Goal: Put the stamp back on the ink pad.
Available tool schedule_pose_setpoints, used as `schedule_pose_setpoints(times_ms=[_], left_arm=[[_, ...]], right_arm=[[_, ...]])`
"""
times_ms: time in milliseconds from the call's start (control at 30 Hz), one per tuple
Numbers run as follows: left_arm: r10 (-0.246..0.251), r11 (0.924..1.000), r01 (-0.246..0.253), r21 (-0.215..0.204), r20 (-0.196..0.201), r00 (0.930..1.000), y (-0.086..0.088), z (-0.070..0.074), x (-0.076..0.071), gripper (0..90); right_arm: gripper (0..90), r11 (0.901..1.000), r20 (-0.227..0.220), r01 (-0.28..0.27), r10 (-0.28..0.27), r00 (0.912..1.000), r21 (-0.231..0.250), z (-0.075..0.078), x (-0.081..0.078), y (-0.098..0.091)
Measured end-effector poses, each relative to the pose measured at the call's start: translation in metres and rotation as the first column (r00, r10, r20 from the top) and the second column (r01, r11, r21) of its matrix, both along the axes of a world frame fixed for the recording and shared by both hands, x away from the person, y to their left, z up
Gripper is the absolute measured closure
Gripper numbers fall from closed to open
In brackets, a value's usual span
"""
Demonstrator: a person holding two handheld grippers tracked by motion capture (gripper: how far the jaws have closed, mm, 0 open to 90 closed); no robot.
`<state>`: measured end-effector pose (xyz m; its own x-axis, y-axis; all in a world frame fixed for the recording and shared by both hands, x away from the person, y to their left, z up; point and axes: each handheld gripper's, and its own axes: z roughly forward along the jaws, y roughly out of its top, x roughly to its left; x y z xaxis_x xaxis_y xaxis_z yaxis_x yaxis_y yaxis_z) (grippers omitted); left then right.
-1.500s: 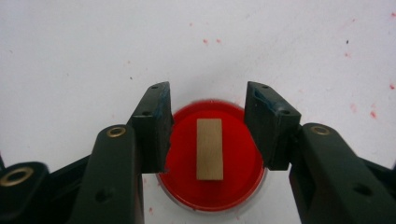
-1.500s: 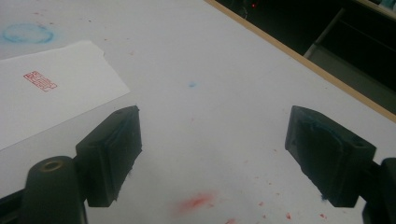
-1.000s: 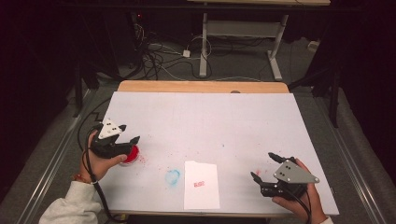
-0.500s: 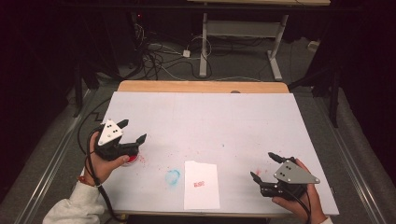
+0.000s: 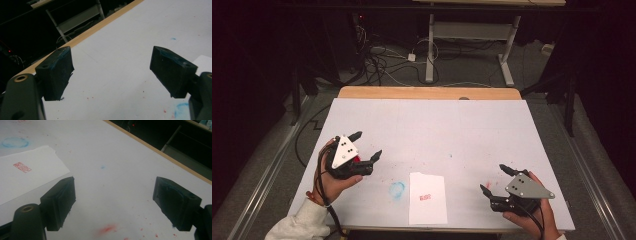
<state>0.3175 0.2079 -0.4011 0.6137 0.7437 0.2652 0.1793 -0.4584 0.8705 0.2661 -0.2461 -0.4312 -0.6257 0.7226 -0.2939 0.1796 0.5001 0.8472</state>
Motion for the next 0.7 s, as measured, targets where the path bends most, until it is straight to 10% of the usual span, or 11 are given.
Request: schedule_pose_setpoints(times_ms=[700], left_arm=[[-0.064, 0.9901, 0.062, 0.126, 0.008, 0.9979, -0.022, -0.022, -0.02, 17.2]], right_arm=[[19.2, 1.0, 0.026, 0.001, -0.001, 0.9997, 0.002, -0.002, -0.009, 0.005]])
